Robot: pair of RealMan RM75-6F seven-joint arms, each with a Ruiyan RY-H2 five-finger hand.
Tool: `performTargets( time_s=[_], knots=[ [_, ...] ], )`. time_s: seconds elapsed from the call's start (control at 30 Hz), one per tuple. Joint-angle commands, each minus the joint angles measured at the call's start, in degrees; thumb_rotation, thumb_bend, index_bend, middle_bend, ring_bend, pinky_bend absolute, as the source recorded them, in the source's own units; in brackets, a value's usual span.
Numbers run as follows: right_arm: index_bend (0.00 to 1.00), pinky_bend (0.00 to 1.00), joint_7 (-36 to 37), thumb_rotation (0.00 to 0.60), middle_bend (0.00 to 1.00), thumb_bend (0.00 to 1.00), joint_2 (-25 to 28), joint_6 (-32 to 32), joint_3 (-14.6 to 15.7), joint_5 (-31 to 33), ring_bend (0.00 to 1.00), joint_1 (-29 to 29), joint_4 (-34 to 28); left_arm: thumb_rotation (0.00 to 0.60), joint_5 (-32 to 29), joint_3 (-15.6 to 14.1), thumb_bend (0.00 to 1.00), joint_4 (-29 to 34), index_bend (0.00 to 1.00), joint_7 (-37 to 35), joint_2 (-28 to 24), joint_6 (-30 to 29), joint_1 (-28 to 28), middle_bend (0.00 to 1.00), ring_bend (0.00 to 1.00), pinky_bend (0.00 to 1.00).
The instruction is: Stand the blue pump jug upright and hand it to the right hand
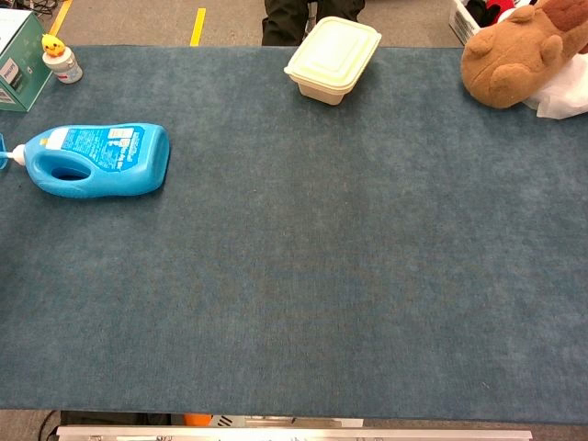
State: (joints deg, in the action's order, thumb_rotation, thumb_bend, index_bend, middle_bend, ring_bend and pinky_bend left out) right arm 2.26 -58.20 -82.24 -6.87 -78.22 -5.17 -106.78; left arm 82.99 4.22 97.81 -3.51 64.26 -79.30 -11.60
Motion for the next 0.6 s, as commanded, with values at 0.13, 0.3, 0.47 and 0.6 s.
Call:
performTargets(
  time_s=[0.13,0.3,0.47,0.6],
  knots=[
    [0.08,0.24,0.2,0.600,0.22,0.09,0.1,-0.2,-0.1,-0.3,0.11,0.0,-0.2,0.600,0.4,-0.1,0.22,0.1,0.06,-0.2,-0.1,0.0,0.0,0.03,0.00,0.15],
    [0.08,0.24,0.5,0.600,0.22,0.09,0.7,-1.1,-0.4,-1.1,0.11,0.2,-0.8,0.600,0.2,0.0,0.22,0.5,0.06,-1.1,-1.1,0.9,-0.4,0.03,0.00,0.15],
    [0.08,0.24,0.5,0.600,0.22,0.09,1.5,-2.0,-0.8,-1.5,0.11,0.3,-1.9,0.600,-0.7,0.8,0.22,0.0,0.17,-3.8,-1.8,2.3,-1.3,0.07,0.02,0.15],
    [0.08,0.24,0.6,0.600,0.22,0.09,2.2,-2.5,-1.1,-1.7,0.11,0.5,-2.9,0.600,-1.3,1.4,0.22,-0.8,0.20,-7.1,-2.6,5.7,-3.1,0.13,0.08,0.15]
  ],
)
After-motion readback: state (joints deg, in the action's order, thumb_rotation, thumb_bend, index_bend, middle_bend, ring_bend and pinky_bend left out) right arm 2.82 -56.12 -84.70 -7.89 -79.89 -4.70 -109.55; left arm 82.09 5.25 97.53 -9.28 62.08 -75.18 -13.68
